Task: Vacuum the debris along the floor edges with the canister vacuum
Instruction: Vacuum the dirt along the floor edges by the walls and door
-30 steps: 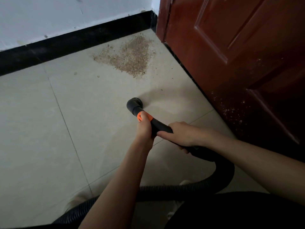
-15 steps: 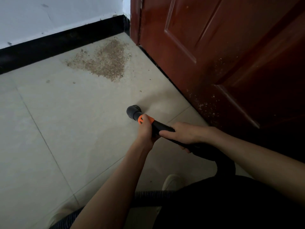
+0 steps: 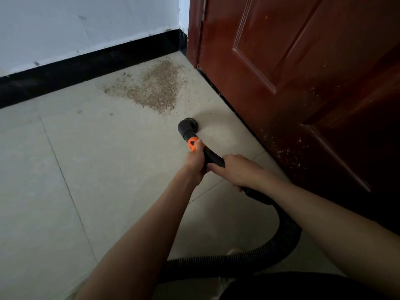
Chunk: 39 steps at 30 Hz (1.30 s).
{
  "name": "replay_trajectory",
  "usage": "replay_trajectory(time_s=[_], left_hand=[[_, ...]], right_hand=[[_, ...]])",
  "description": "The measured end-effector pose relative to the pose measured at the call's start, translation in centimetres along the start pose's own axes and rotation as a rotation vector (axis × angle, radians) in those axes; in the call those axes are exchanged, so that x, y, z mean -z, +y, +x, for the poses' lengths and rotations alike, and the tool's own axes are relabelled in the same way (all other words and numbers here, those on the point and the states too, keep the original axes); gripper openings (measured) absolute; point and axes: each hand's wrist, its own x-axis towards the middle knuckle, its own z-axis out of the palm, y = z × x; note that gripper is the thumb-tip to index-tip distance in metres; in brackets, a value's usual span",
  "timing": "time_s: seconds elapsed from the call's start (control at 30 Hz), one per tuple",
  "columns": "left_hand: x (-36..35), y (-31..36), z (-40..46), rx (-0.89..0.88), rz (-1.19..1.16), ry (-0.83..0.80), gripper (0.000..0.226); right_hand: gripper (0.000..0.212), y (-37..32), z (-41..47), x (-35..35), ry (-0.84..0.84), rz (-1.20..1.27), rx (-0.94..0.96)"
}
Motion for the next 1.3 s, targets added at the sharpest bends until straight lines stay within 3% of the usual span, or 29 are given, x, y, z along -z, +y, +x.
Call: replay_trajectory(time_s=[0.73, 0.93, 1.1, 1.3], left_hand=[[-6.8, 3.7, 9.1, -0.073, 0.371, -0.06, 0.05], [-5.9, 3.8, 8.7, -0.148, 0.422, 0.014, 0.044], [-5.2, 4.2, 8.5, -0.224, 0.43, 0.051, 0.054], [-6.2, 4.9, 7.8, -0.236, 0.473, -0.089, 0.033]], right_hand=[[0.049, 5.2, 8.6, 1.2, 0.164, 0.316, -0.086], [0.044, 5.2, 8.8, 0.8, 0.122, 0.491, -0.03], [0.047, 4.6, 8.5, 0.0, 0.108, 0.72, 0.008], [0.054, 4.8, 8.9, 0.7, 0.128, 0.935, -0.045]])
